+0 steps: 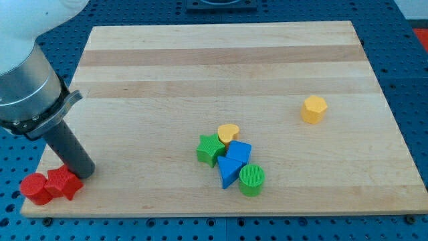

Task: Move the green star to the center of the board

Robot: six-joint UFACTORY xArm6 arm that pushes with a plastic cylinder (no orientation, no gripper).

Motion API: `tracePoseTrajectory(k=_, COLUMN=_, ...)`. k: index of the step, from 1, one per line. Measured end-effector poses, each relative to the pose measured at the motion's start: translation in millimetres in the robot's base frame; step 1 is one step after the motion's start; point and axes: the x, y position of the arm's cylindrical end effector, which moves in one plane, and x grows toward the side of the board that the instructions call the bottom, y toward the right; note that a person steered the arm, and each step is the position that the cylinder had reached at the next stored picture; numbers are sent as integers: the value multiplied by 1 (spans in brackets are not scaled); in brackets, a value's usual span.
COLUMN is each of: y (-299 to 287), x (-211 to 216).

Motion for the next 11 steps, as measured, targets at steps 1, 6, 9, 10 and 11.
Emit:
tracePoseTrajectory(k=1, y=42, x=-14)
tracePoseTrajectory(k=6, y=192, x=-22)
tracePoseTrajectory(k=9, y=194, x=-29)
tracePoseTrajectory(k=10, y=214, x=-32)
tracePoseTrajectory(k=11, y=207, x=-72)
